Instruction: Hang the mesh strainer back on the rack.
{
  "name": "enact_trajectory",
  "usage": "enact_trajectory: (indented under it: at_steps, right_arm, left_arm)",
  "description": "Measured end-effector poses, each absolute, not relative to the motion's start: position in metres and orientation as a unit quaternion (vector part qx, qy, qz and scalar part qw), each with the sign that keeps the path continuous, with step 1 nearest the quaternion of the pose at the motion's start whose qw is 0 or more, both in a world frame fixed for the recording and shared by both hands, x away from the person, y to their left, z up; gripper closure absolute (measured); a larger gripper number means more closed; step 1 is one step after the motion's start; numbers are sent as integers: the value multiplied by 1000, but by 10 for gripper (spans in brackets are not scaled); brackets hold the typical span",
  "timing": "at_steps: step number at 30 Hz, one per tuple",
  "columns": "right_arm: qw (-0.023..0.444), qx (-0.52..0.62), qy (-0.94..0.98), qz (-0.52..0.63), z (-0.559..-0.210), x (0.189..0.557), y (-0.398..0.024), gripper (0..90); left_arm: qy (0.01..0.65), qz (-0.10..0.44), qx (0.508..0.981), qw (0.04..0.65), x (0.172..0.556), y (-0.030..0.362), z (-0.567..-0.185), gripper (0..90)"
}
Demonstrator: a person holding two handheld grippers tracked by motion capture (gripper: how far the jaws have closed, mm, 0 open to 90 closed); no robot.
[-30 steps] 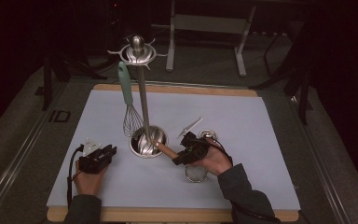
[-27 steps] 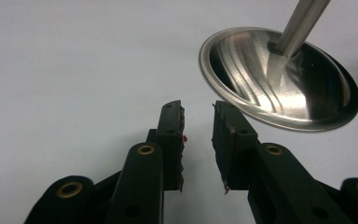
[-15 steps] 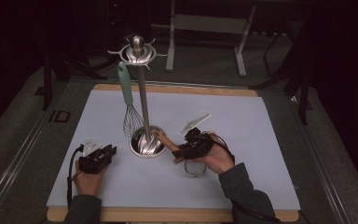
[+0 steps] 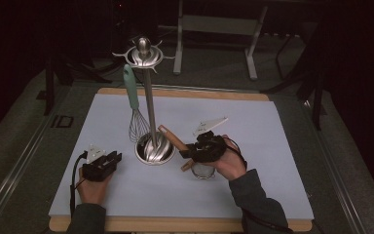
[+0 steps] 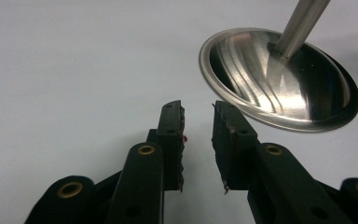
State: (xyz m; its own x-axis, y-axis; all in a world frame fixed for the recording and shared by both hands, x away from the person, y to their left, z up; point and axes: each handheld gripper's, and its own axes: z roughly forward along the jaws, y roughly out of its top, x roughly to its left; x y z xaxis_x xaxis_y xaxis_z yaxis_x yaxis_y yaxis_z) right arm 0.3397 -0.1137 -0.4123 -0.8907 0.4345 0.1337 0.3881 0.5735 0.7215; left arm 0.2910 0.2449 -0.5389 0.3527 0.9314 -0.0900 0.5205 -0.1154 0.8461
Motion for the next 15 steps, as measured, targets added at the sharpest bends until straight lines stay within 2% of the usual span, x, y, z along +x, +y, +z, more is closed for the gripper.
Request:
enact_trajectory:
  at_steps: [15]
  right_arm:
    - [56,235,863,444,-398,337,-116,711]
  left_arm:
    - [516,247,703,423,291,245,-539,731]
